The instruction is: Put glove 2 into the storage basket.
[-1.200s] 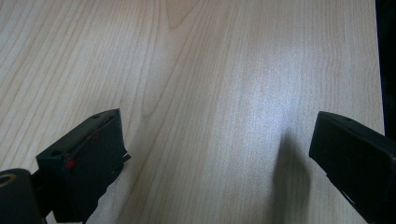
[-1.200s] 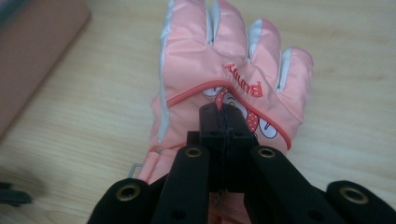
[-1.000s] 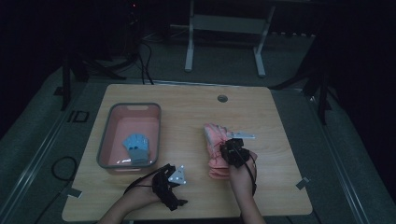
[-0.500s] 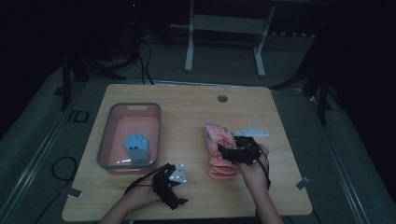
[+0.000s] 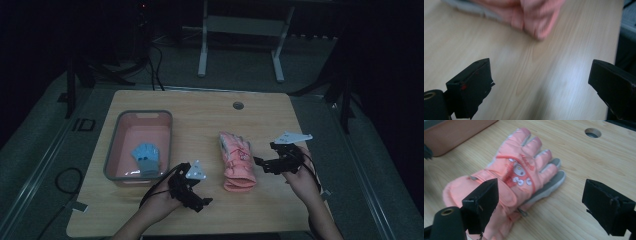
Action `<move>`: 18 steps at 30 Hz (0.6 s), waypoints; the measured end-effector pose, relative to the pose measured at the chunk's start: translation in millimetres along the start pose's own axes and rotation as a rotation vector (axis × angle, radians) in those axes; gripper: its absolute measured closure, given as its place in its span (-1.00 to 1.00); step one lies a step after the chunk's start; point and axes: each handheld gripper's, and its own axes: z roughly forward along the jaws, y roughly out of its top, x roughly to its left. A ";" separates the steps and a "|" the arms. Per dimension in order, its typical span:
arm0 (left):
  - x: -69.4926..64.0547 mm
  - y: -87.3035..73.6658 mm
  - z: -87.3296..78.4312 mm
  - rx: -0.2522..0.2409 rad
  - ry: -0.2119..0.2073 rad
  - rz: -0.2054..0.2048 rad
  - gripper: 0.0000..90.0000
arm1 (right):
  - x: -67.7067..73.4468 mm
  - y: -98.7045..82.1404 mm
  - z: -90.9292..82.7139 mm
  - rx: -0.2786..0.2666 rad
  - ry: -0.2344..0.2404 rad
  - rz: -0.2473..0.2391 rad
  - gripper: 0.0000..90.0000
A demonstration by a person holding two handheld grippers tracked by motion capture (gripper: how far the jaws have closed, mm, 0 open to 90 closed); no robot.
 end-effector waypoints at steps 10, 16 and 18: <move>15.6 65.3 3.0 -0.098 0.036 -0.006 -0.88 | -8.5 -4.2 3.0 -0.027 0.033 0.020 -0.30; 29.9 91.3 18.0 -0.124 0.022 -0.013 -0.30 | -4.3 3.9 14.3 -0.043 0.038 0.033 0.37; 34.0 97.3 25.5 -0.119 0.048 -0.030 -0.05 | -2.1 5.9 21.1 -0.036 0.058 0.047 0.42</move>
